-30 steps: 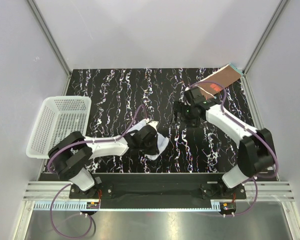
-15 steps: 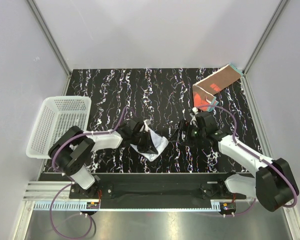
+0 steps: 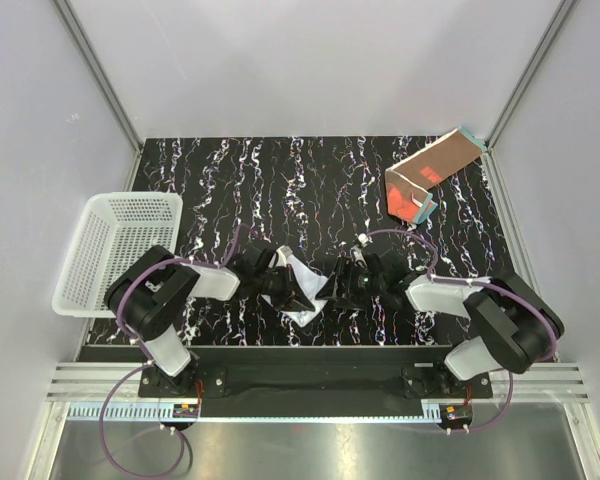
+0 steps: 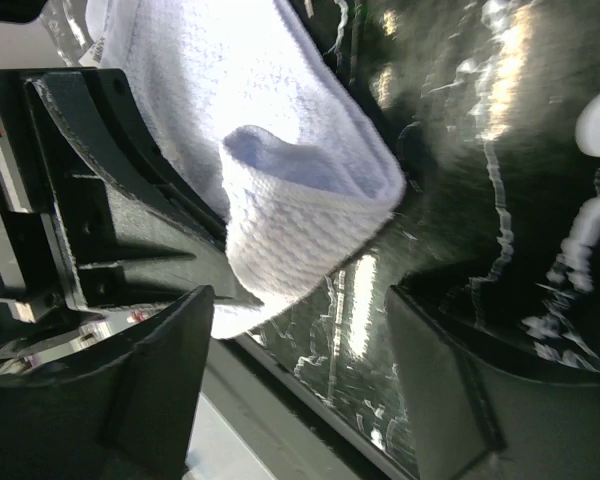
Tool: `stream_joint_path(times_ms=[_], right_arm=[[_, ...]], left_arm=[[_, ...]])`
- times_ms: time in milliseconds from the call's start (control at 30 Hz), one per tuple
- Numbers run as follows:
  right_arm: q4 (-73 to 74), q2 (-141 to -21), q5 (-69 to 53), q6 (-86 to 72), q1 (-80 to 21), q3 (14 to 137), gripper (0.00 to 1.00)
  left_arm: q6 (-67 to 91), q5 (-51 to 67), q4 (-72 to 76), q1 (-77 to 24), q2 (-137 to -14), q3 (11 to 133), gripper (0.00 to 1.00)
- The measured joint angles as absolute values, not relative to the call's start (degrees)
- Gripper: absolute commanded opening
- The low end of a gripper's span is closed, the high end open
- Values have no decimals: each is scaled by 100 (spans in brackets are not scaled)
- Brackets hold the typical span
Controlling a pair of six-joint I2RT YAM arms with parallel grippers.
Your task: Roll the towels
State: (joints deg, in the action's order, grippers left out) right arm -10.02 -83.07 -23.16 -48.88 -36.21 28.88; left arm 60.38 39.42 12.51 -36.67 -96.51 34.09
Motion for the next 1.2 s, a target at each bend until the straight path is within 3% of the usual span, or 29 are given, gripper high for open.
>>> stream_joint_path(times_ms=[233,400,500,600,867,933,1200], right_arm=[[-1680,-8746,-2043,-5266,-3789,2888,54],[-1772,-8886,-1806,-5358,-3830,2880,29],[-1796,-8923,-1752,-5391,-3854,2880,20],[-1761,-8923,-1747,-5365,-3870,2891,12],[-314,-8875,-1573,-4862,-3911,3592,7],[165,-8816,-1393,-4696,-3909,3793,7],[1865,-8665,-860,-4180,-3907,4375,6]], left_arm=[[6206,4036,1505,-3625,-9690,3299,0],[6272,4053,1673,-3610,-9695,3225,0],[6292,4064,1806,-3610,-9725,3183,0],[6287,4075,1900,-3610,-9727,3118,9],[5631,3723,1105,-3612,-9297,3223,50],[5334,3481,607,-3632,-8993,3341,54],[3916,1282,-1599,-4582,-8130,4469,53]])
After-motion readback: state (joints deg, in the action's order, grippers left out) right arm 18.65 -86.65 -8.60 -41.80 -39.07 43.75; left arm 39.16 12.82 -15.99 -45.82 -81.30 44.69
